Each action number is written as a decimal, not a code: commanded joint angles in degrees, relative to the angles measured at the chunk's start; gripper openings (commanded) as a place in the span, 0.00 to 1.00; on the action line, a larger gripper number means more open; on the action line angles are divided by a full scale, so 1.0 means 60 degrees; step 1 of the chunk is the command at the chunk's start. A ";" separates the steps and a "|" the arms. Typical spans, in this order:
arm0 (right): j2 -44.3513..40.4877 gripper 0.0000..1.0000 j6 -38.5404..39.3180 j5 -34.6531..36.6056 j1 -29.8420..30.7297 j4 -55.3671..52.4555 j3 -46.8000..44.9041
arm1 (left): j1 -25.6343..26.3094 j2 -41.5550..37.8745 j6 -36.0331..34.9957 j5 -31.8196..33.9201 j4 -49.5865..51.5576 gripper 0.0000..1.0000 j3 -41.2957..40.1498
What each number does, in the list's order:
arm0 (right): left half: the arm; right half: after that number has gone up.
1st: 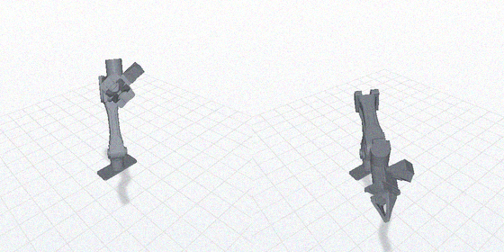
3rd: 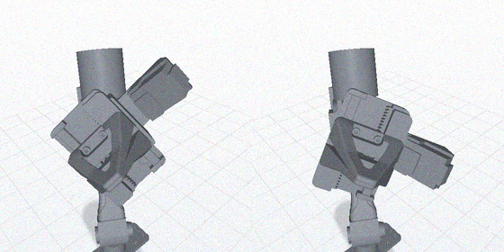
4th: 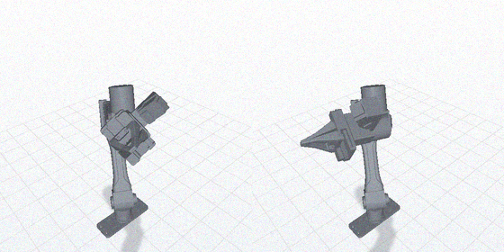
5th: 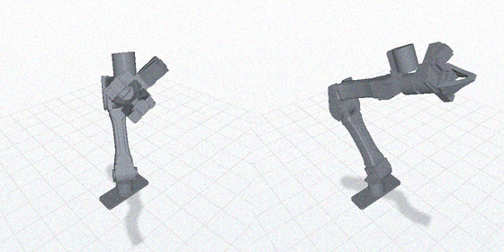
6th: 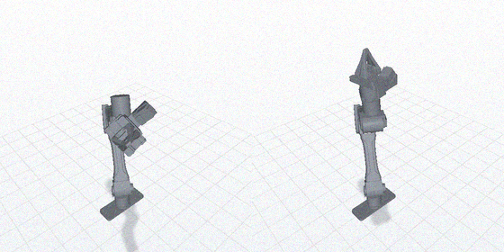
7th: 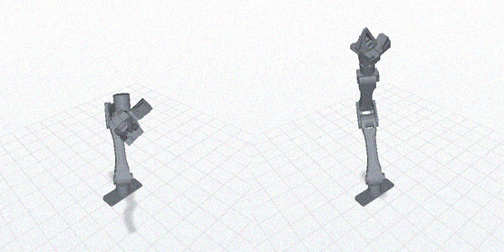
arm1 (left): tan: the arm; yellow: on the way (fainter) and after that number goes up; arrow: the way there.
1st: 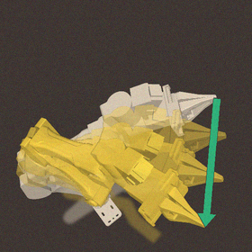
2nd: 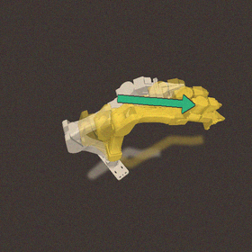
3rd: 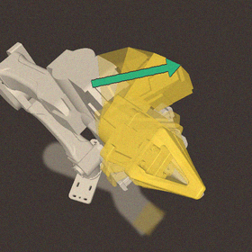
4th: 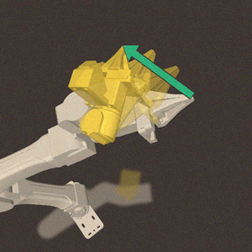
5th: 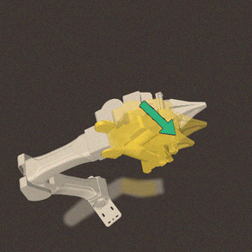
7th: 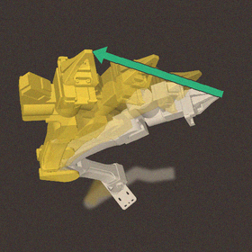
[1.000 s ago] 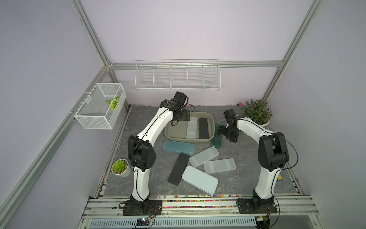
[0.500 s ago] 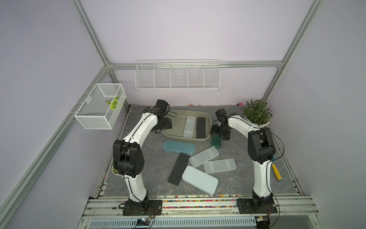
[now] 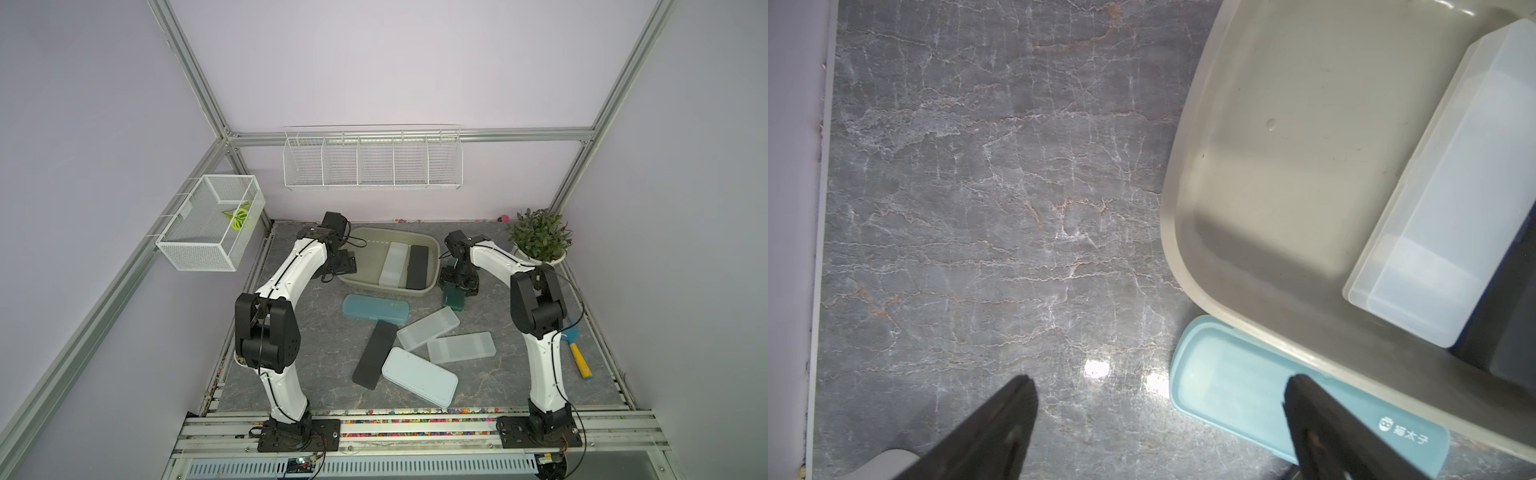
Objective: Put the pencil case into the storage box
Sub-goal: Pick up the pencil case from the center of the board.
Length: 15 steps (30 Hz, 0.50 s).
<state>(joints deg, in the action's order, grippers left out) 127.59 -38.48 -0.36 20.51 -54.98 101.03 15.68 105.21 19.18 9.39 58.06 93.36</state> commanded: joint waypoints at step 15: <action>-0.2311 0.59 0.0768 0.0588 0.0008 -0.0717 -0.0218 | -0.0463 0.0178 0.0065 -0.0163 -0.0452 0.95 0.0459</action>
<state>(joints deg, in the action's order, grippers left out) 119.02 -35.05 2.02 20.51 -56.62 97.67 13.50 105.80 18.85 8.99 55.92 94.59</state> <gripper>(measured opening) 0.736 0.954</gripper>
